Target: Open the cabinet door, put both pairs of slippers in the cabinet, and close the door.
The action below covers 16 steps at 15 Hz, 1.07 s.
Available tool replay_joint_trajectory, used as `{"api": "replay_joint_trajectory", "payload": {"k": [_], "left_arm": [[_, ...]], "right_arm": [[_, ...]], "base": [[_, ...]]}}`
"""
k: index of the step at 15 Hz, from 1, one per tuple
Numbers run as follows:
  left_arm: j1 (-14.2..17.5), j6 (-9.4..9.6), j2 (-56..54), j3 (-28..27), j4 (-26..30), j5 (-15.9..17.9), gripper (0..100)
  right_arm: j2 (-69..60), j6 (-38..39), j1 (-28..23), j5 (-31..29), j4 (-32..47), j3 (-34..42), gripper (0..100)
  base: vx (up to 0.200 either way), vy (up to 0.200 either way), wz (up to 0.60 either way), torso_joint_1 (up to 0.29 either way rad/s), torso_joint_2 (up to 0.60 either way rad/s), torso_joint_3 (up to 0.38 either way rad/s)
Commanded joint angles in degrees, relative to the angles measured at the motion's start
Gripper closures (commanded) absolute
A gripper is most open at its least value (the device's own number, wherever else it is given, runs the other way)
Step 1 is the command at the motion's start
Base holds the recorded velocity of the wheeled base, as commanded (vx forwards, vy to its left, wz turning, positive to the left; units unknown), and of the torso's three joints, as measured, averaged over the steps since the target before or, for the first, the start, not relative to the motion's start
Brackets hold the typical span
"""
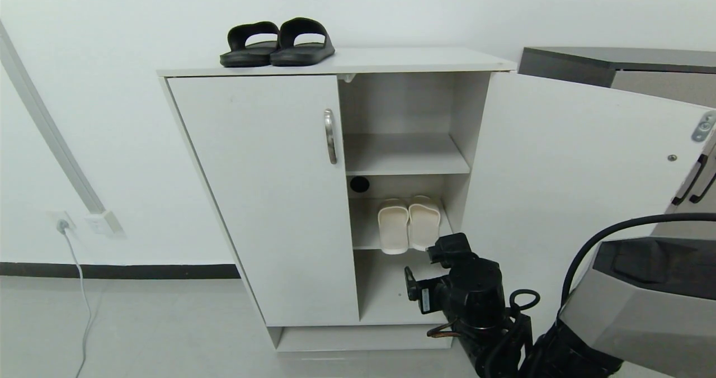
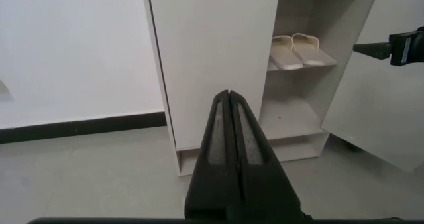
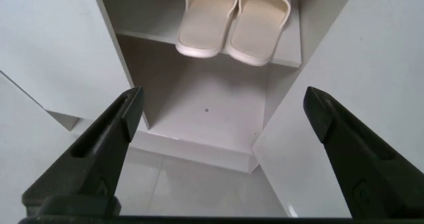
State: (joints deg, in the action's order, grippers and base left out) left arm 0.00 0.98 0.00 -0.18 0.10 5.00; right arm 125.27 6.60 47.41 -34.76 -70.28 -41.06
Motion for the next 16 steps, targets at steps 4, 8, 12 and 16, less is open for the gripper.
{"api": "replay_joint_trajectory", "payload": {"k": [4,8,12,16], "left_arm": [[0.0,-0.45,0.0,0.0,0.0,-0.3,100],[0.0,-0.45,0.1,0.0,0.0,-0.3,100],[0.0,-0.45,0.1,0.0,0.0,-0.3,100],[0.0,-0.45,0.1,0.0,0.0,-0.3,100]], "right_arm": [[0.2,0.0,0.1,0.1,0.0,0.0,0],[0.3,0.0,0.2,0.1,0.1,-0.1,0],[0.3,0.0,0.3,0.1,0.1,-0.2,0],[0.3,0.0,0.3,0.1,0.0,-0.1,0]], "base": [[0.0,0.05,0.0,0.001,0.0,0.003],[0.0,0.2,0.0,0.004,0.01,0.001],[0.0,0.2,0.0,0.002,0.0,0.0],[0.0,0.2,0.0,0.001,0.0,0.004]]}}
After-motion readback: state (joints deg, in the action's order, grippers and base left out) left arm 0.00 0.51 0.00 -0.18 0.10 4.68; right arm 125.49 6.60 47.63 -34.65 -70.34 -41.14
